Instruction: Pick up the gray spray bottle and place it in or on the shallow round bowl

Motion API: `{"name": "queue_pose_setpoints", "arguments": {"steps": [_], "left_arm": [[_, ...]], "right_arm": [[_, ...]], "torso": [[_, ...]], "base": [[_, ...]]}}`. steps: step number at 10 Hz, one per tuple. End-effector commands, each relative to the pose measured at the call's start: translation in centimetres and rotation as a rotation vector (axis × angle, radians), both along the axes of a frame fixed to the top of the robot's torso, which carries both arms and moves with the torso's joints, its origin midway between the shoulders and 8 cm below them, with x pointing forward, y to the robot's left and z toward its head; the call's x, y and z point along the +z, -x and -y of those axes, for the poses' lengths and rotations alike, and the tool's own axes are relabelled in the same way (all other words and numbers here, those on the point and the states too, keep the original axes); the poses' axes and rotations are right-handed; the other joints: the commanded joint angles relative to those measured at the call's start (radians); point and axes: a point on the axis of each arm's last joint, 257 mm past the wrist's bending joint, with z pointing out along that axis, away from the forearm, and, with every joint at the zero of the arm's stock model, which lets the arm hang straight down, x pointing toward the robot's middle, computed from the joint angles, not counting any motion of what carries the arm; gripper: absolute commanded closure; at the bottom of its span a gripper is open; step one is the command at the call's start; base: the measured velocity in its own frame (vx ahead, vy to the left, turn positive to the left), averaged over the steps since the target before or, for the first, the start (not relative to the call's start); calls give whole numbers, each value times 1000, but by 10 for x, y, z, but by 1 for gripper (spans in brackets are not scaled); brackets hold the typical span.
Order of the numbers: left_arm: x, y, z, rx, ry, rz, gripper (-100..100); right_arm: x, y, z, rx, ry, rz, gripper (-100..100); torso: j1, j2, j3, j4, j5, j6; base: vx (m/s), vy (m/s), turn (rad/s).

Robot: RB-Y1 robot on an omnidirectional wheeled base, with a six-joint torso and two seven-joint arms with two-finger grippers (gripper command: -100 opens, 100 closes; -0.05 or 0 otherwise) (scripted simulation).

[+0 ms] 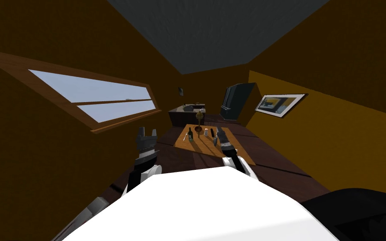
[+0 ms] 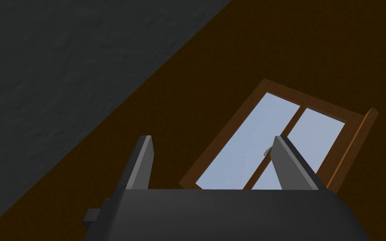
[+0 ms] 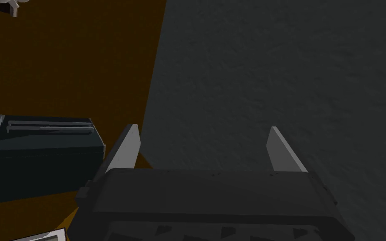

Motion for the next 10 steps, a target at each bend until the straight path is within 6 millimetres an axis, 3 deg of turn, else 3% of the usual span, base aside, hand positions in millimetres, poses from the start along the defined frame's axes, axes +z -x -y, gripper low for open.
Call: {"name": "queue_pose_setpoints", "arguments": {"steps": [1,6,9,10], "left_arm": [[0,0,0,0,0,0,0],[0,0,0,0,0,0,0],[0,0,0,0,0,0,0],[0,0,0,0,0,0,0]], "right_arm": [[-21,-8,2,-13,30,-47,-100],[-83,-36,14,-66,159,-185,-100],[-114,-42,23,-85,194,-253,-100],[-134,-46,30,-102,234,-299,-100]], "torso": [[0,0,0,0,0,0],[1,0,0,0,0,0],[1,-1,0,0,0,0],[1,-1,0,0,0,0]], "base": [[-12,2,-45],[-10,10,-48],[-3,13,-15],[-1,14,-11]]}}
